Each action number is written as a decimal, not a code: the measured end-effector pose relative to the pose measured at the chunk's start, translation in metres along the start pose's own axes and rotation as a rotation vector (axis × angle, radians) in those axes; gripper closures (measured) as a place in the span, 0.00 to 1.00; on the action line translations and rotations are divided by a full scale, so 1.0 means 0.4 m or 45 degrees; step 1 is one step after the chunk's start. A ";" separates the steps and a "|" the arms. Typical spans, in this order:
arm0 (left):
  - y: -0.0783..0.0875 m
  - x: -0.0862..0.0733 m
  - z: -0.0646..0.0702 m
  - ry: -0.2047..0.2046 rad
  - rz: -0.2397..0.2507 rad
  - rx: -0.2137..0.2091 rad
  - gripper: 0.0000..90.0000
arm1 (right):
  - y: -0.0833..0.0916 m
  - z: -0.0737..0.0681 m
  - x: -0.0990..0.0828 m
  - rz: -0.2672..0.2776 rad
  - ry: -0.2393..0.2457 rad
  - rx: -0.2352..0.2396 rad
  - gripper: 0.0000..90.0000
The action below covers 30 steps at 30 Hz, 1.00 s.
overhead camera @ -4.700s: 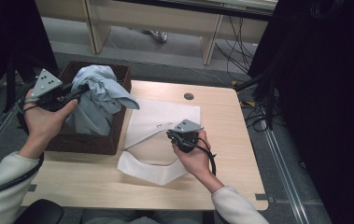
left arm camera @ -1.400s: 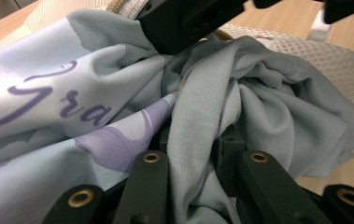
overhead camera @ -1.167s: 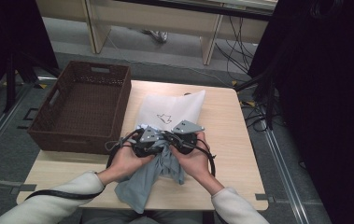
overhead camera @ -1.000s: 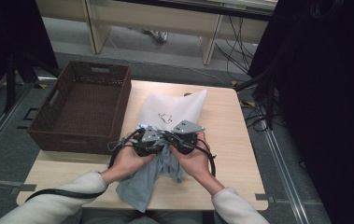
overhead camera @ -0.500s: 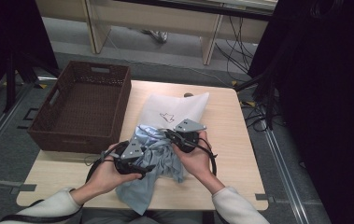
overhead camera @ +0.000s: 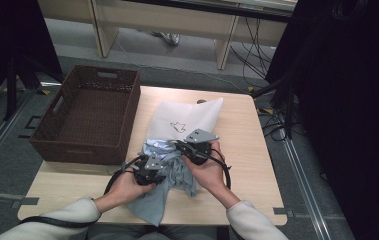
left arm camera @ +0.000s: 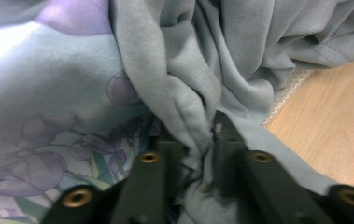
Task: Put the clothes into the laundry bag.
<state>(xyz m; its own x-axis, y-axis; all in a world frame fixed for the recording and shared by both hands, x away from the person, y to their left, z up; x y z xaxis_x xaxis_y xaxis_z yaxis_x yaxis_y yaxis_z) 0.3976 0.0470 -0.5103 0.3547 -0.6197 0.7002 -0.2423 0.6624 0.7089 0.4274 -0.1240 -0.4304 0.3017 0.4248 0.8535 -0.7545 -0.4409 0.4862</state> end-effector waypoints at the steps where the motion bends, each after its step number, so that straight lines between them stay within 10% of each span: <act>1: 0.000 0.000 0.003 0.013 0.003 0.000 0.91 | 0.001 -0.002 0.002 0.001 -0.005 0.001 0.98; 17: 0.041 0.051 0.021 -0.009 0.229 0.038 0.93 | 0.010 -0.013 0.008 -0.015 -0.014 0.025 0.98; 30: 0.040 0.075 0.025 -0.037 0.286 0.045 0.93 | 0.011 -0.015 0.012 0.004 0.003 0.040 0.98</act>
<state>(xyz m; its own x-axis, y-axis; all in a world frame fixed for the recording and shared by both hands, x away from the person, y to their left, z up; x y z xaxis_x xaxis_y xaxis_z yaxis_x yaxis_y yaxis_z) 0.3951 0.0347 -0.4773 0.2622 -0.4705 0.8426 -0.3438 0.7703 0.5371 0.4223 -0.1192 -0.4254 0.2977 0.4254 0.8546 -0.7367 -0.4670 0.4891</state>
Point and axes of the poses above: each handheld gripper's, and its own axes: y roughly backward along the jaws, x roughly out of its top, z roughly to its right, the point moved 2 cm from there along -y, roughly forward along the jaws, and after that the axes turned 11 degrees about -x, right-handed, at the moved point
